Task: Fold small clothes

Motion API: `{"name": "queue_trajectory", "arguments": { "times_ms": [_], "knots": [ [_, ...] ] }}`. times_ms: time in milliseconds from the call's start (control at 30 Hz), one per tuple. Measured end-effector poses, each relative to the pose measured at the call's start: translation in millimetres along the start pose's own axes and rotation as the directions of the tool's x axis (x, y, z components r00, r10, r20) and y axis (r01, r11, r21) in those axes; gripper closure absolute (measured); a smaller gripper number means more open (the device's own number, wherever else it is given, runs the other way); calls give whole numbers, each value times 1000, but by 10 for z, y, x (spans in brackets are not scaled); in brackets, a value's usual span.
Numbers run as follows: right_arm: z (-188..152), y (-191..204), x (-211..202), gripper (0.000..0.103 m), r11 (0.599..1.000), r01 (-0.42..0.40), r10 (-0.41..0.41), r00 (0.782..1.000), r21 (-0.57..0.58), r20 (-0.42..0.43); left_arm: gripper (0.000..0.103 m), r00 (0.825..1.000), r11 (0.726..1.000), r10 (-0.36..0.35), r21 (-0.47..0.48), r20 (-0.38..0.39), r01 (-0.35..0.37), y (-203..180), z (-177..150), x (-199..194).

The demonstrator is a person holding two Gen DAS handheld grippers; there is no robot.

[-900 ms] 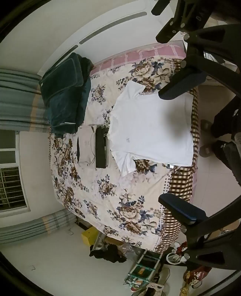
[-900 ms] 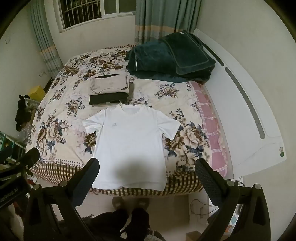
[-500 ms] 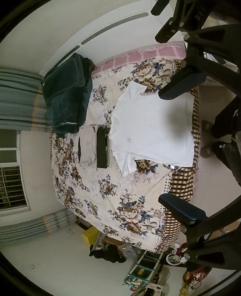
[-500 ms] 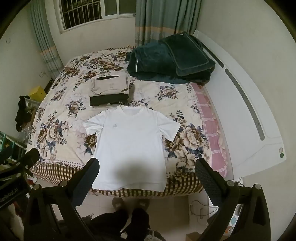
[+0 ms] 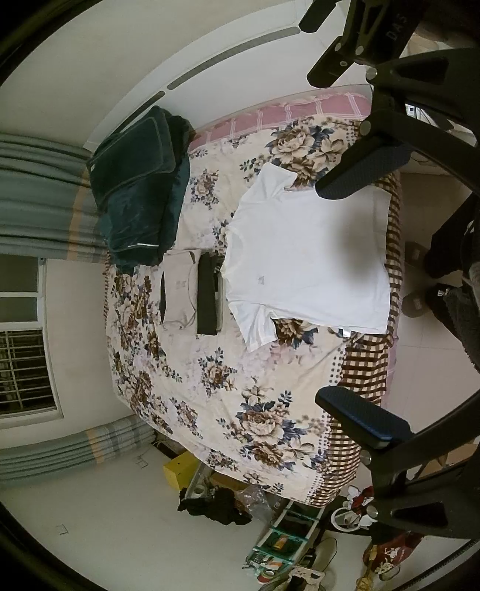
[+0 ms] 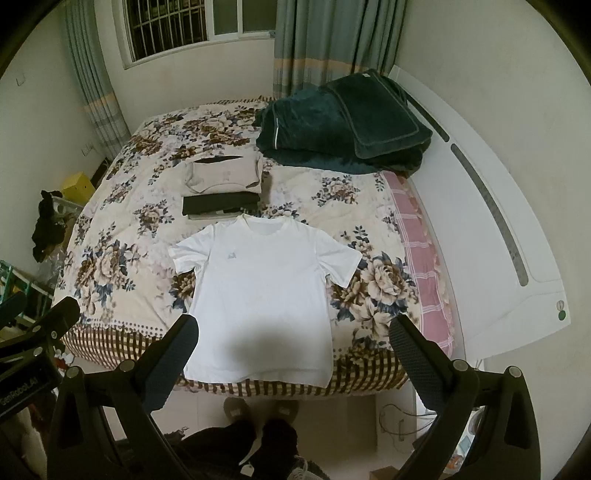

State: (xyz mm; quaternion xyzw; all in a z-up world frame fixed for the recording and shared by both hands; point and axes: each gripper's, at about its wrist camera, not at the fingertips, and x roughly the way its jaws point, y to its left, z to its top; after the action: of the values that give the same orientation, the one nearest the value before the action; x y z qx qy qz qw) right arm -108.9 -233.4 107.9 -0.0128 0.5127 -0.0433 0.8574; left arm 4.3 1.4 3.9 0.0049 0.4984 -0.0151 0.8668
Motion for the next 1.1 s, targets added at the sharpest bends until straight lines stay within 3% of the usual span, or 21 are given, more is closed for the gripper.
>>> {"name": "queue_trajectory", "arguments": {
  "times_ms": [667,900,1100],
  "knots": [
    [18,42,-46,0,1000,6,-6,1000,-3,9,0,1000,1000,-6,-5,9,6,-9,48,-27],
    [18,39,-56,0,1000,3,-3,1000,-3,11,0,1000,1000,-6,-8,11,6,-46,275,-118],
    [29,51,-68,0,1000,4,-4,1000,-3,12,0,1000,1000,-9,-8,12,9,-39,257,-121]
  ]
}}
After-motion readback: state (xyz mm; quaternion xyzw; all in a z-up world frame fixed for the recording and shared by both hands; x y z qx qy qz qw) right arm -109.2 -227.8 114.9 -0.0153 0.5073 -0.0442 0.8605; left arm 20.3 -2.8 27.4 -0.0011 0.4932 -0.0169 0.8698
